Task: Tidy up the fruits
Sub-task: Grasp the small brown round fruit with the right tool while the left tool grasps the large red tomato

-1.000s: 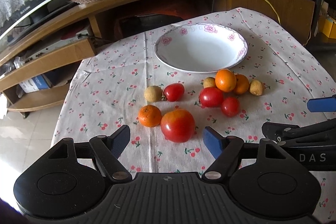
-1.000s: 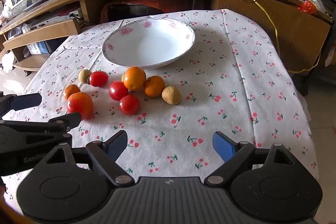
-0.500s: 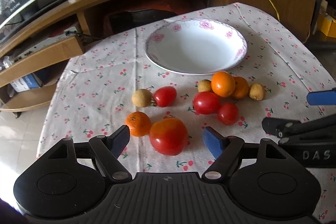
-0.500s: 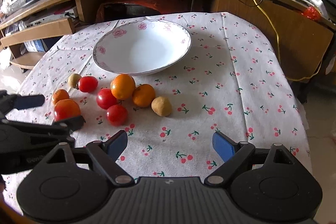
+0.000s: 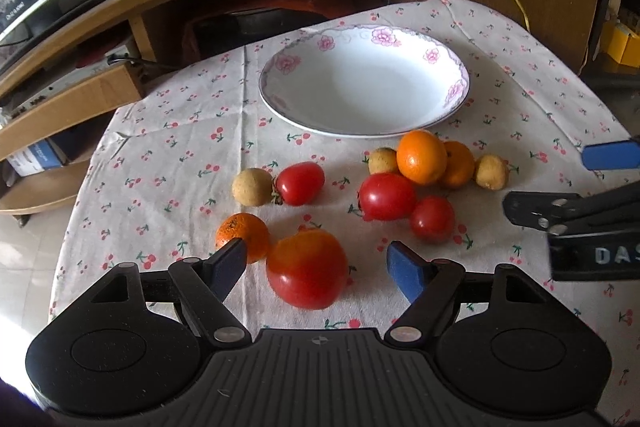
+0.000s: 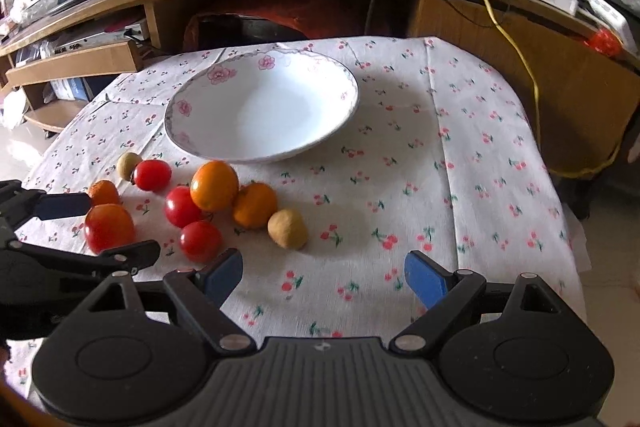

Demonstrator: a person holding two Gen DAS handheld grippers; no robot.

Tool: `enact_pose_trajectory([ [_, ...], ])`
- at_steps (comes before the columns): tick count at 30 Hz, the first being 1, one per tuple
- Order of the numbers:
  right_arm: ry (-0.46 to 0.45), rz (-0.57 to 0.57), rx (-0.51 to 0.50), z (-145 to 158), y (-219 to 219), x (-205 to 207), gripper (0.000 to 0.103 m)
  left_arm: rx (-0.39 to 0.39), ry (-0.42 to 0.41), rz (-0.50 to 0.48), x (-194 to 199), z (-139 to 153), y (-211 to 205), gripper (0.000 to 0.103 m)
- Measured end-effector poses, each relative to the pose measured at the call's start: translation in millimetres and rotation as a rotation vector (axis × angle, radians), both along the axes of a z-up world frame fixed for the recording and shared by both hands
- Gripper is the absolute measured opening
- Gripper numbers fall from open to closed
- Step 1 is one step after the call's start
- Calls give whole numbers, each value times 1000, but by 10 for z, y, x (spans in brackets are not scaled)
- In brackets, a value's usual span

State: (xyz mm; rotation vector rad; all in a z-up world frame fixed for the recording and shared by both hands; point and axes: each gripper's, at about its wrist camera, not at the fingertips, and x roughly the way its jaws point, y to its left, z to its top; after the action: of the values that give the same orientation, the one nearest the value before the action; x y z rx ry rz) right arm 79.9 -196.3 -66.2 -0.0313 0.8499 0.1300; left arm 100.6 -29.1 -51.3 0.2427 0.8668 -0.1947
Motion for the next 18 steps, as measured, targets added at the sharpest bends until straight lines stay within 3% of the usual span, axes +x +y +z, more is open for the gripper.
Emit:
enact_pose_trajectory([
  [6,-5,84,-23,-73,63,188,65,20,-13,-24,-28,-12,-23,78],
  [9,18,94,-20,-143,68,259,54,-7,-21,-53,-63,7,7,72],
  [15,6,126,-35,-184,124,288,49,27,-50,-74,-129,-43,-17,72],
  [18,7,129,-35,-188,121,295,49,46,-55,-82,-168,-86,-34,77],
])
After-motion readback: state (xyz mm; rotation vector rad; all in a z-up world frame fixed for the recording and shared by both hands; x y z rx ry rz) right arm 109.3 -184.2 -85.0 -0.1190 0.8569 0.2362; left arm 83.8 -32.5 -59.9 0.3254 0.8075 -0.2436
